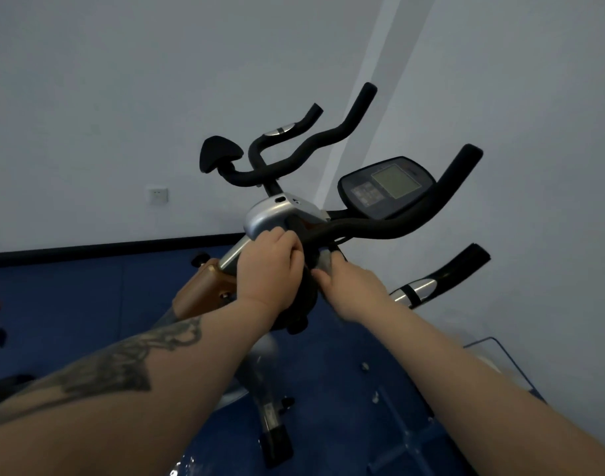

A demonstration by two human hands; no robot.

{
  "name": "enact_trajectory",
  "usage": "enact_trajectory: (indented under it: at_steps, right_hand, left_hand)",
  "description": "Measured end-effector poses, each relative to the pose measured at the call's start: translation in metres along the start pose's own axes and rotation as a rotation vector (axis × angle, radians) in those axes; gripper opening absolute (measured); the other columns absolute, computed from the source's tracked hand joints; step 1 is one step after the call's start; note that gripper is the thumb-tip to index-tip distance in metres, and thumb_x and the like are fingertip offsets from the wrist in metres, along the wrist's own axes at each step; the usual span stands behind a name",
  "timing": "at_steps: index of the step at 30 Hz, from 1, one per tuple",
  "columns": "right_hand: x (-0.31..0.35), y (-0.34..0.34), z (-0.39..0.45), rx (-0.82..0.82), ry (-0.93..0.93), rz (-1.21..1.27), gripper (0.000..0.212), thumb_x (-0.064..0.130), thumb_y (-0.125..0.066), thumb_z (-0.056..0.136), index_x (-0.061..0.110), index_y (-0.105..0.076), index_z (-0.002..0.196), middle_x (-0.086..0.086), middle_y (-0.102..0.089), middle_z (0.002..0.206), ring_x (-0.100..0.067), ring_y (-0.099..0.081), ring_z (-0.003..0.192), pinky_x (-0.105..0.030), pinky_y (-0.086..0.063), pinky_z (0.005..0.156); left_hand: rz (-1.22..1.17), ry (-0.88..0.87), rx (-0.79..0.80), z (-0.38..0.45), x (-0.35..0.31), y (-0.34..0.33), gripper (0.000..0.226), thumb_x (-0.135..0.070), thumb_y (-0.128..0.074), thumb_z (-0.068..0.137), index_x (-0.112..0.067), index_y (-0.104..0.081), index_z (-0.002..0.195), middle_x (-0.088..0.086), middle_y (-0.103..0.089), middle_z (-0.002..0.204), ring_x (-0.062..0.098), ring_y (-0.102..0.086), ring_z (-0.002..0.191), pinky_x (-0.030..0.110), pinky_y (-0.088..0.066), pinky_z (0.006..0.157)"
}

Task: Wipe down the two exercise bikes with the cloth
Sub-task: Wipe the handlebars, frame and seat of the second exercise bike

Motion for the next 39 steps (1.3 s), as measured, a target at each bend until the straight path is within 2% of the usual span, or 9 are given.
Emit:
enact_trajectory:
  at_steps: [4, 8, 12, 17, 19, 24, 30, 35, 39]
  right_hand:
    - [-0.006, -0.003, 0.012, 0.107, -0.017, -0.067, 0.052, 0.053, -0.028, 0.101, 0.009, -0.042, 0.125, -0.016, -0.059, 0.121, -0.033, -0.057, 0.106, -0.037, -0.040, 0.076]
    - [0.003, 0.000, 0.027, 0.101, -0.109, 0.260, 0.051, 0.050, -0.028, 0.101, 0.012, -0.045, 0.132, -0.017, -0.058, 0.126, -0.034, -0.054, 0.113, -0.041, -0.044, 0.096]
    - [-0.005, -0.003, 0.003, 0.089, -0.021, -0.043, 0.052, 0.052, -0.034, 0.099, 0.011, -0.036, 0.131, -0.016, -0.059, 0.122, -0.034, -0.057, 0.106, -0.039, -0.043, 0.078]
    - [0.004, 0.002, 0.029, 0.187, -0.091, -0.009, 0.057, 0.054, -0.039, 0.097, 0.007, -0.049, 0.129, -0.017, -0.057, 0.124, -0.034, -0.056, 0.109, -0.039, -0.047, 0.090]
    - [0.009, 0.003, 0.027, 0.101, -0.105, 0.108, 0.055, 0.055, -0.039, 0.097, 0.010, -0.047, 0.127, -0.015, -0.058, 0.122, -0.034, -0.056, 0.109, -0.039, -0.046, 0.087]
    - [0.004, -0.002, -0.012, -0.092, 0.108, -0.191, 0.046, 0.046, -0.033, 0.101, 0.015, -0.030, 0.136, -0.013, -0.049, 0.123, -0.033, -0.058, 0.095, -0.035, -0.034, 0.065]
    - [0.015, 0.006, 0.013, -0.111, -0.023, -0.047, 0.046, 0.047, -0.031, 0.102, 0.010, -0.036, 0.129, -0.016, -0.052, 0.126, -0.036, -0.057, 0.107, -0.039, -0.041, 0.075]
    - [0.005, 0.010, -0.043, -0.189, 0.289, -0.263, 0.049, 0.047, -0.045, 0.097, 0.022, -0.037, 0.139, -0.003, -0.051, 0.117, -0.026, -0.059, 0.090, -0.032, -0.035, 0.065]
    - [-0.034, 0.060, -0.067, -0.513, 0.271, -0.226, 0.024, 0.043, -0.058, 0.092, 0.023, -0.064, 0.103, 0.007, -0.061, 0.096, -0.018, -0.060, 0.090, -0.035, -0.038, 0.090]
  left_hand:
    - [0.001, -0.011, -0.001, 0.001, -0.002, 0.000, 0.016, -0.019, -0.049, 0.088, -0.016, -0.059, 0.077, -0.001, -0.056, 0.077, 0.018, -0.051, 0.070, 0.036, -0.044, 0.061]
    - [0.009, 0.005, 0.018, 0.001, 0.000, -0.001, 0.015, -0.019, -0.050, 0.089, -0.015, -0.060, 0.079, 0.000, -0.056, 0.079, 0.019, -0.052, 0.073, 0.037, -0.044, 0.064]
    - [-0.009, 0.004, 0.008, 0.000, 0.001, -0.002, 0.014, -0.018, -0.050, 0.088, -0.015, -0.059, 0.077, -0.001, -0.055, 0.077, 0.018, -0.051, 0.070, 0.038, -0.045, 0.063]
    - [-0.003, 0.021, 0.043, 0.002, 0.001, -0.005, 0.013, -0.019, -0.052, 0.089, -0.017, -0.058, 0.078, -0.003, -0.054, 0.078, 0.016, -0.050, 0.071, 0.037, -0.046, 0.066]
    - [-0.014, 0.024, 0.044, 0.001, 0.002, -0.005, 0.014, -0.019, -0.051, 0.089, -0.017, -0.058, 0.078, -0.003, -0.054, 0.079, 0.016, -0.050, 0.072, 0.037, -0.045, 0.066]
    - [-0.031, 0.013, 0.024, 0.001, 0.003, -0.004, 0.017, -0.024, -0.044, 0.088, -0.020, -0.055, 0.076, -0.007, -0.050, 0.075, 0.013, -0.047, 0.068, 0.029, -0.039, 0.062]
    - [-0.029, 0.034, 0.027, 0.000, 0.006, -0.005, 0.018, -0.024, -0.043, 0.088, -0.019, -0.055, 0.076, -0.006, -0.051, 0.076, 0.011, -0.046, 0.068, 0.024, -0.031, 0.058]
    - [-0.040, 0.032, 0.023, 0.001, 0.008, -0.006, 0.018, -0.024, -0.045, 0.089, -0.018, -0.056, 0.076, -0.006, -0.051, 0.075, 0.012, -0.046, 0.067, 0.024, -0.028, 0.056]
    - [-0.047, 0.028, 0.009, 0.001, 0.009, -0.006, 0.018, -0.021, -0.046, 0.088, -0.019, -0.055, 0.073, -0.007, -0.051, 0.073, 0.012, -0.046, 0.065, 0.026, -0.031, 0.056]
Point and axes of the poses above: each hand's wrist, its own z-axis towards the middle knuckle, its own y-axis out of the back of the hand, x = y × z, the point moved 9 cm from there along z, towards the middle knuckle
